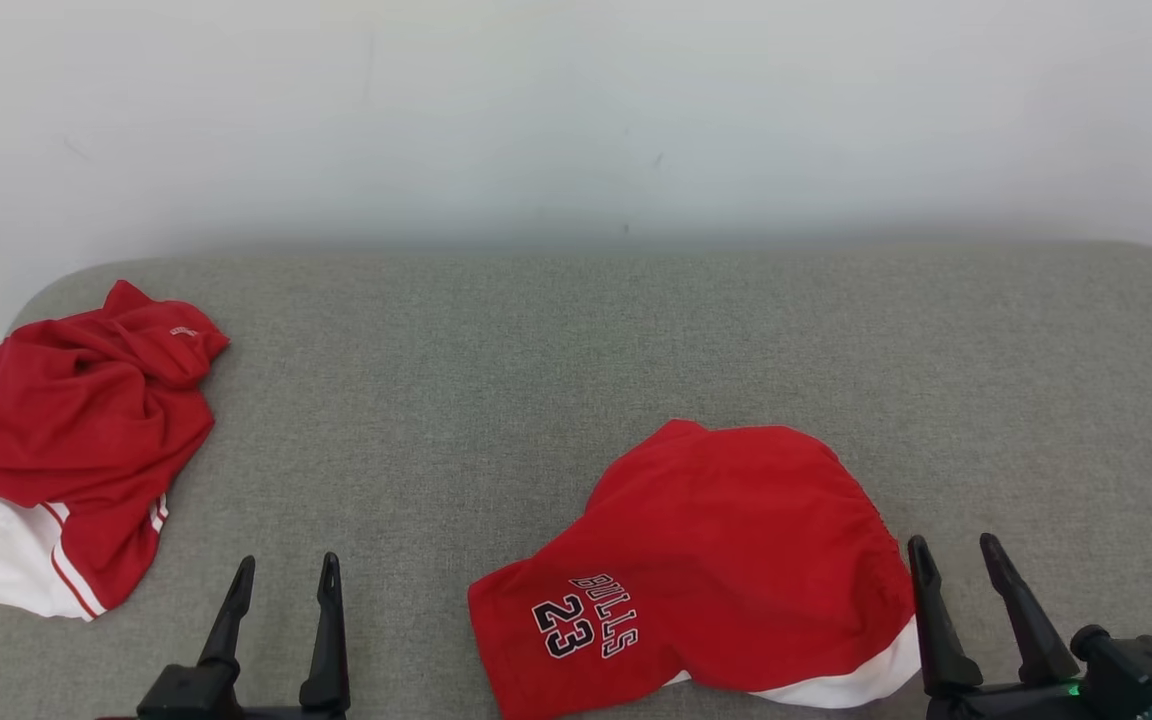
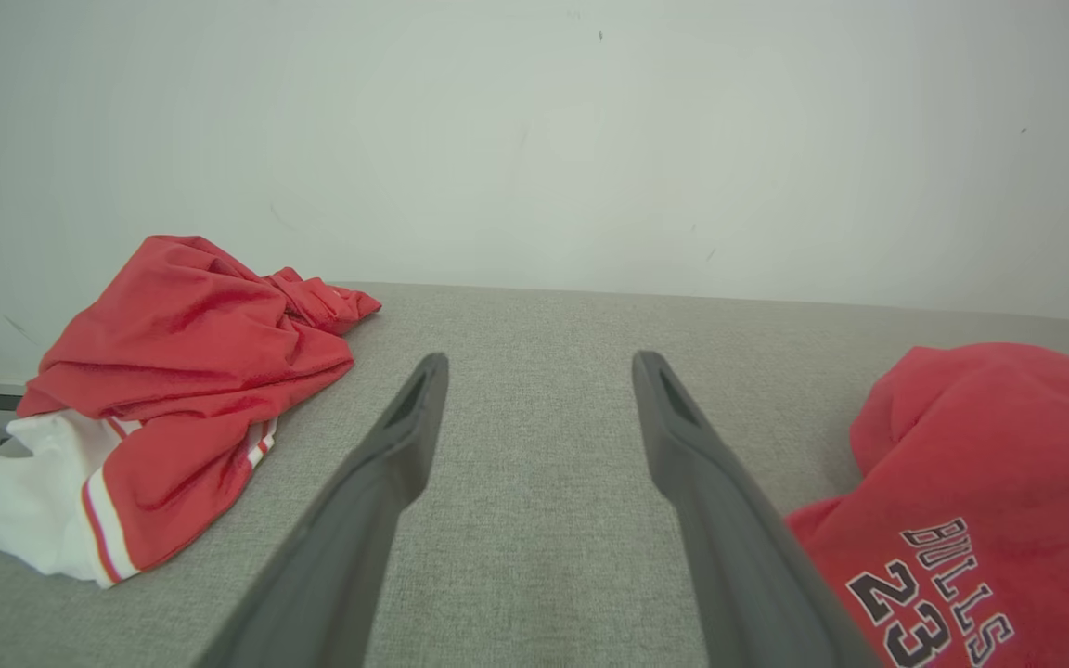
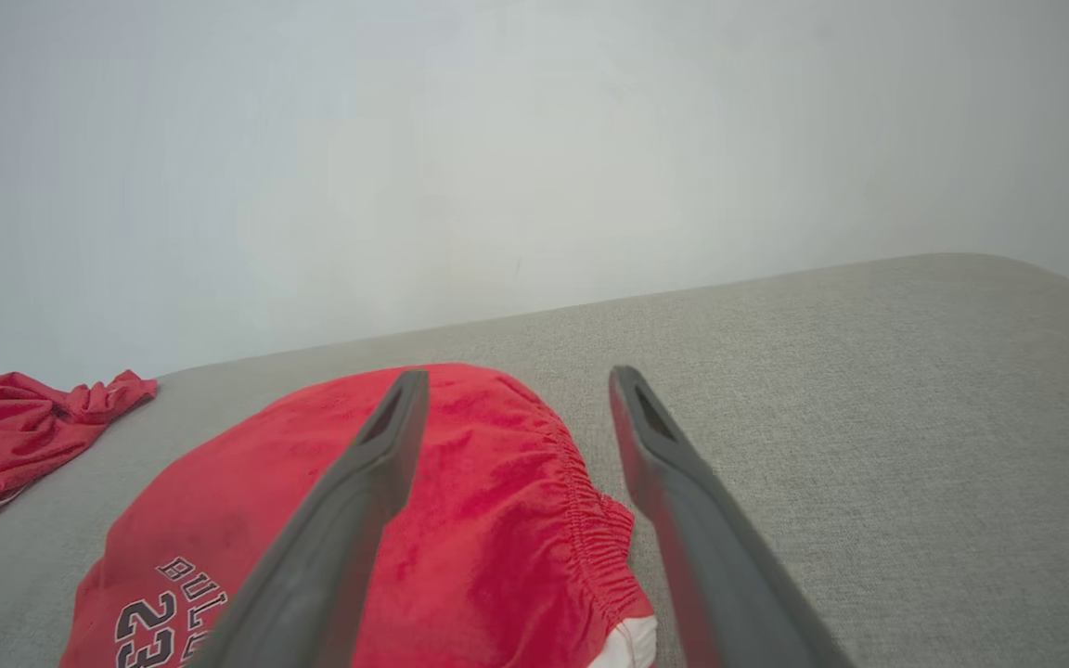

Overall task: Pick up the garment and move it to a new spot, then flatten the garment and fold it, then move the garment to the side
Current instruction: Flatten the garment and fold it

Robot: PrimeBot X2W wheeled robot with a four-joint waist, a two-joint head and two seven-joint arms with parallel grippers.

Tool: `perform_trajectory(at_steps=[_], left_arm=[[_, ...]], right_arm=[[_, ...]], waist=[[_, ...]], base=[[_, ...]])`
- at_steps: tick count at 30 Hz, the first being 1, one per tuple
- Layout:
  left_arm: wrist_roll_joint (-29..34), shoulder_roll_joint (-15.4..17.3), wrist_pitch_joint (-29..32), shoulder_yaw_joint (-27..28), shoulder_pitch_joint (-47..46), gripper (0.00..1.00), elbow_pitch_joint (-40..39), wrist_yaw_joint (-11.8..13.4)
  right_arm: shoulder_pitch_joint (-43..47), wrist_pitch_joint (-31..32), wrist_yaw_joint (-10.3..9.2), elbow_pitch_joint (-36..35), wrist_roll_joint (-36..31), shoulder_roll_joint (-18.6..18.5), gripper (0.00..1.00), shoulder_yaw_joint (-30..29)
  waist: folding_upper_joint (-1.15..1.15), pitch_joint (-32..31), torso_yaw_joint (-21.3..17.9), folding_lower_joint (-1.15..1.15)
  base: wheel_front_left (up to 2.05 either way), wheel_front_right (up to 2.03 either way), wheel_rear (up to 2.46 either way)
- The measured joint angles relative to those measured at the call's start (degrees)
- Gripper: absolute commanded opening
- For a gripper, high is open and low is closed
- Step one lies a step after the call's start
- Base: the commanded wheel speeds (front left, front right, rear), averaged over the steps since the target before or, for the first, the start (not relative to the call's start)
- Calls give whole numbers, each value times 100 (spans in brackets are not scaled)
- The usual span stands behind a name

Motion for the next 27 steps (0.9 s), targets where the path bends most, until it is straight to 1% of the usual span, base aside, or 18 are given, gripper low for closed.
perform_trajectory(at_steps=[7,10,14,17,27], left_arm=[[54,1,0,-10,138,100,2,-3],[123,4,0,-135,183,100,125,-58],[151,3,0,-477,224,100,396,-149],[132,2,0,-708,224,100,613,-158],[-244,-4,0,-1511,82,100,1443,-205]], right_arm=[[107,-116,-1,-121,-36,97,100,-27],[127,-141,0,-116,-36,140,100,-13],[92,-164,-1,-65,-34,168,100,34],[43,-190,0,-31,-31,172,100,66],[-113,-260,-1,99,15,221,100,168]], waist=[[0,-76,16,0],[0,-68,1,0],[0,-31,-69,0],[0,3,-123,0],[0,165,-359,1]], base=[[0,0,0],[0,0,0],[0,0,0],[0,0,0],[0,0,0]])
